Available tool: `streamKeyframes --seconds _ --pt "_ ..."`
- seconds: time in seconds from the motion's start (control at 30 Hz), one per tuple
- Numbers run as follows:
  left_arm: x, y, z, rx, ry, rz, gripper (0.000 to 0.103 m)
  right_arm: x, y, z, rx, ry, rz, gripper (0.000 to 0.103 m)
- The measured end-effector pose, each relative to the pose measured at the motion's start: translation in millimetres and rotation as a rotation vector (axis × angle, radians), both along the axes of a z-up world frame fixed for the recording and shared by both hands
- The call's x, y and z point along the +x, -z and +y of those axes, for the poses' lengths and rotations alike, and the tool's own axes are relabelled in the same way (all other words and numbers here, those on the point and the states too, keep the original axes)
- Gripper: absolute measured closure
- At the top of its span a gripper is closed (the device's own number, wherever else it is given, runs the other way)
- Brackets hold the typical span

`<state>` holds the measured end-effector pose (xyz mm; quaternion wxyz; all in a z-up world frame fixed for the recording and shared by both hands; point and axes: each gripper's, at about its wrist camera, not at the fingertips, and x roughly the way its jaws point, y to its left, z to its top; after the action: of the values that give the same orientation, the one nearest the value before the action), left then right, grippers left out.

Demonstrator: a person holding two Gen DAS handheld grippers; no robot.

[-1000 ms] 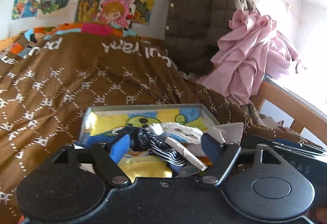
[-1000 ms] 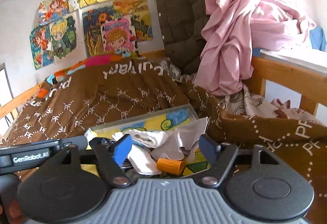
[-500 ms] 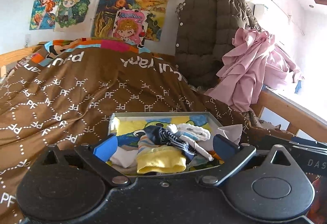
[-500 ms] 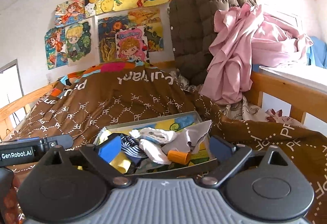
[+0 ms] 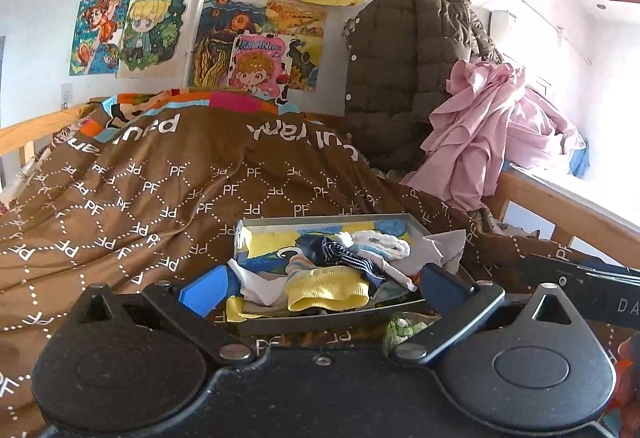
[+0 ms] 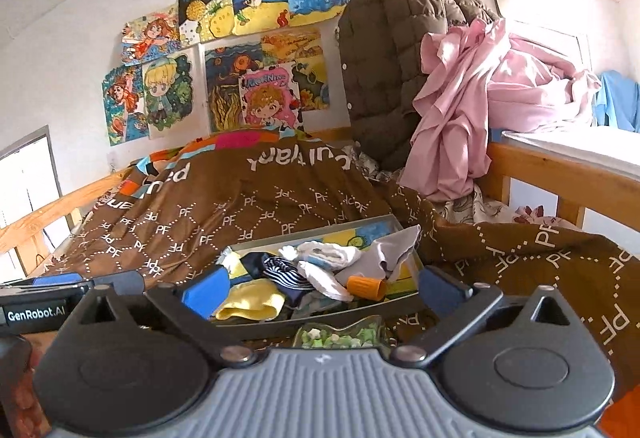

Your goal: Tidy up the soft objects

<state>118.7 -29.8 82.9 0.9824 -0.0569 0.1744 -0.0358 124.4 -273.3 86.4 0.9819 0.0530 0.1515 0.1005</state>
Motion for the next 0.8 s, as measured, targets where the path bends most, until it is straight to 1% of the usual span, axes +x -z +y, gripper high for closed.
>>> streamKeyframes --seconds 0.1,0.27,0.4,0.57,0.8 --pt "-8.9 -2.7 1.1 0.010 -0.002 -0.008 0.001 -8.8 -1.3 3.0 -0.004 -0.005 -0.009 0.000" --pt "-23.9 -3.8 4.5 0.005 -0.015 -0.007 0.001 -20.5 0.1 4.9 0.002 -0.007 -0.003 0.000" --pt "-38.8 2.9 6.6 0.010 -0.026 0.003 0.001 -33.2 4.2 7.3 0.000 -0.011 0.009 0.000" --pt "-57.9 16.6 11.3 0.013 -0.045 0.037 0.001 -49.5 11.0 9.4 -0.001 -0.003 0.033 0.000" --pt "-85.4 33.9 18.4 0.004 -0.093 0.102 0.001 -72.5 24.9 12.7 -0.040 0.021 0.049 0.000"
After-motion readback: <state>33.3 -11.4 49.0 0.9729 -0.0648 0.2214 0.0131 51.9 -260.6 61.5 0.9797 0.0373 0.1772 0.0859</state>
